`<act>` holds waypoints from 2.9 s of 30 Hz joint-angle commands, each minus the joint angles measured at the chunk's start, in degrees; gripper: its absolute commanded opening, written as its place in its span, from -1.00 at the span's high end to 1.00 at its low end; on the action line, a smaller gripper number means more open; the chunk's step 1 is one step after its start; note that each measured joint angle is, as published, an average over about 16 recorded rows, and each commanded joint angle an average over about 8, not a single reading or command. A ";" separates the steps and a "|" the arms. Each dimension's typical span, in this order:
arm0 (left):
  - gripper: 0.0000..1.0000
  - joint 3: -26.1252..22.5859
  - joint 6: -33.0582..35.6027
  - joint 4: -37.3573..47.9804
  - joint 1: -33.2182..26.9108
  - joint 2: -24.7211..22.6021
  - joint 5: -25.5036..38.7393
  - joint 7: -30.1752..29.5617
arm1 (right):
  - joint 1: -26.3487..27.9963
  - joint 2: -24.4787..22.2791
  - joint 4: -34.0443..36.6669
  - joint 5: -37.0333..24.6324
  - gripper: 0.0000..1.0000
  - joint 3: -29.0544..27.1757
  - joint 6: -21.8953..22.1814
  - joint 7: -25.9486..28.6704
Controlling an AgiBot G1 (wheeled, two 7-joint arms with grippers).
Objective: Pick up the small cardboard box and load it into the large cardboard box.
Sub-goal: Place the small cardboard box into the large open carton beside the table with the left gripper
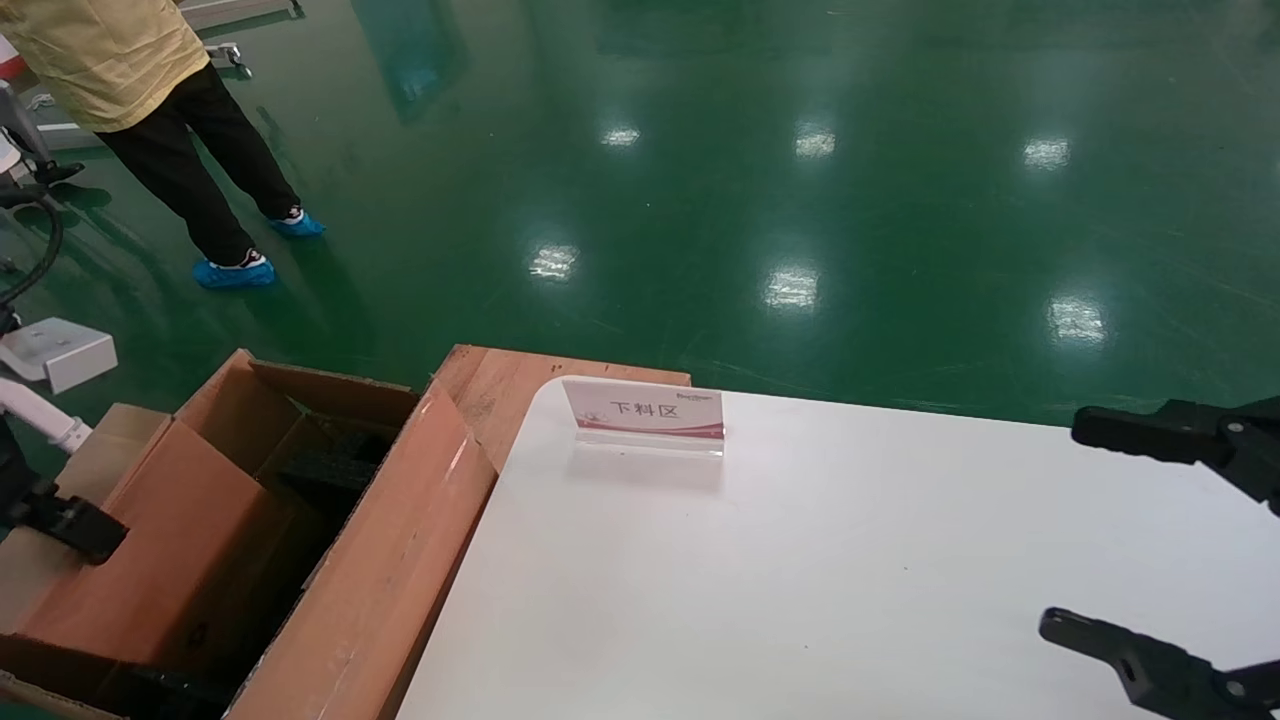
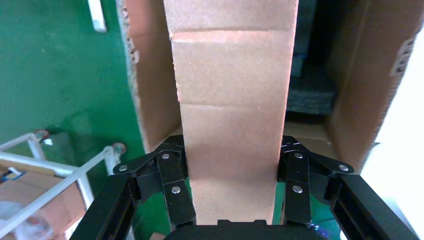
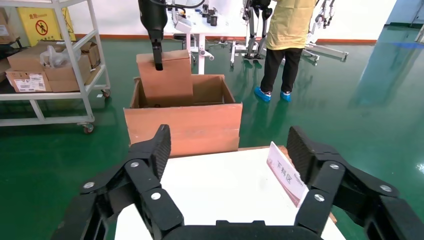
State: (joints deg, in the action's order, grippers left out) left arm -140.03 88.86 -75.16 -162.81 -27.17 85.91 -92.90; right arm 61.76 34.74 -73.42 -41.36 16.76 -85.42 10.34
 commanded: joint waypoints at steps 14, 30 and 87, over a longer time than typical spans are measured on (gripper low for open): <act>1.00 -0.91 -2.66 0.90 3.61 -1.68 2.55 0.04 | 0.01 -0.02 0.00 0.03 -1.00 0.05 0.02 -0.03; 1.00 -0.77 -7.93 6.58 8.91 -3.91 3.16 2.82 | 0.02 -0.04 0.00 0.07 -1.00 0.10 0.04 -0.05; 1.00 1.14 -20.97 34.86 35.97 -11.20 -6.57 14.57 | 0.06 -0.12 0.00 0.19 -1.00 0.28 0.12 -0.14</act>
State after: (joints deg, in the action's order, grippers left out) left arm -138.96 68.16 -40.43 -127.07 -38.36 79.49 -78.36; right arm 61.82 34.63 -73.41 -41.16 17.04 -85.29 10.20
